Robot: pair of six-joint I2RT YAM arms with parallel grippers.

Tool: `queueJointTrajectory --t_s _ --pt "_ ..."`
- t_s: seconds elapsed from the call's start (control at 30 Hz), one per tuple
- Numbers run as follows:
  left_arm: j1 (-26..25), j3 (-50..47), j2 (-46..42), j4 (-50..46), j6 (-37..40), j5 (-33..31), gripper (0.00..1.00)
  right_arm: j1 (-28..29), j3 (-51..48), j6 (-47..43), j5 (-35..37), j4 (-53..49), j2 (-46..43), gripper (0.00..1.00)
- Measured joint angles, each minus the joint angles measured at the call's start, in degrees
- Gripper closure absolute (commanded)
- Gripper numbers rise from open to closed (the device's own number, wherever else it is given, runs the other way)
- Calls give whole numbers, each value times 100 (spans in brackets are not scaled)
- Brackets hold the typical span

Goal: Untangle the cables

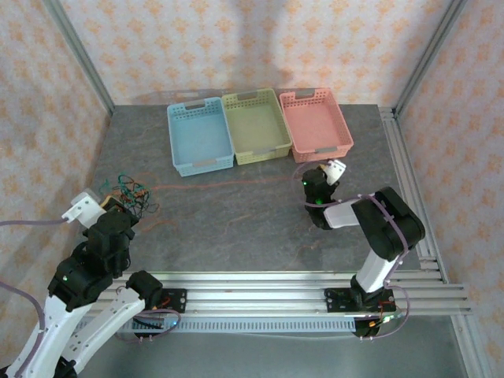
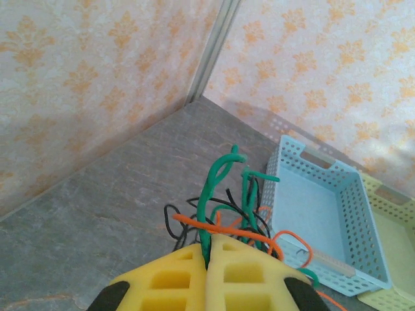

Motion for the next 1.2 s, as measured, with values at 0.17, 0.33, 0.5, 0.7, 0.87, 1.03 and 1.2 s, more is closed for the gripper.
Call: queueJointTrajectory --t_s 0.17,0.33,0.5,0.7,0.87,1.03,1.2 --pt "0 -133 -79 -9 -122 -227 100 -81 -160 175 125 4 -72 100" --pt "0 -149 -262 -173 -404 -730 100 -223 -269 472 240 0 -114 100" --pt "-2 -155 -667 -334 -614 -1113 100 -341 -372 855 367 7 -184 100" --pt "-4 -293 -756 -295 -658 -1165 100 -511 -535 1211 374 63 -199 100" --pt "-2 -710 -627 599 -46 -186 100 -595 -595 1099 199 225 -199 87" --pt "0 -688 579 1462 511 1300 100 -581 -592 667 -393 629 -186 57" --pt "0 -146 1788 1768 1003 2345 100 -249 -592 -181 -741 1113 -186 49"
